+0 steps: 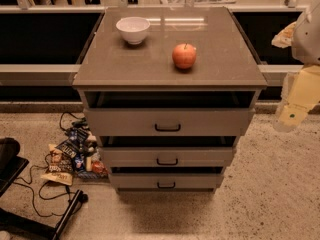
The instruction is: Open bottom drawer
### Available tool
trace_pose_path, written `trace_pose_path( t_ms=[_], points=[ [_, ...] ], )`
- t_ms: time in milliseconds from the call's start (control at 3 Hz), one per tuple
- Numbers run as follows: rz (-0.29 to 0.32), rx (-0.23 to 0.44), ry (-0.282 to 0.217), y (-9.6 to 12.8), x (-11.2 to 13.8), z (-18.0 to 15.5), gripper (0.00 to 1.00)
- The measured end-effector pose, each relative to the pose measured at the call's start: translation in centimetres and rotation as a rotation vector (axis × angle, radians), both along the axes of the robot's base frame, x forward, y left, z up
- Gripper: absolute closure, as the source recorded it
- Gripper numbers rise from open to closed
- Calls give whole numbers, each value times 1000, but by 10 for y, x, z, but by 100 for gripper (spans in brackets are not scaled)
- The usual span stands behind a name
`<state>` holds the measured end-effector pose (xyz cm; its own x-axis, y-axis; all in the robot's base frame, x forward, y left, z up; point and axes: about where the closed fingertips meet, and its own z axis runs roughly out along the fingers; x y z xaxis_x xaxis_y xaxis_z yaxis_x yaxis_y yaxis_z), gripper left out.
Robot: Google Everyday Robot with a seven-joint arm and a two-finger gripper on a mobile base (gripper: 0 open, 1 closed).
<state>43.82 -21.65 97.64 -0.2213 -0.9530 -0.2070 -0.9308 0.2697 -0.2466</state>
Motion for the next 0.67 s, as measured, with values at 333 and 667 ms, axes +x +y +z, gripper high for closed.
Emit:
trace_pose_path(
  t_ms=[333,667],
  points=[
    [3,-1,-15,4,0,-1,0],
    [10,58,-12,9,-2,-47,0]
  ],
)
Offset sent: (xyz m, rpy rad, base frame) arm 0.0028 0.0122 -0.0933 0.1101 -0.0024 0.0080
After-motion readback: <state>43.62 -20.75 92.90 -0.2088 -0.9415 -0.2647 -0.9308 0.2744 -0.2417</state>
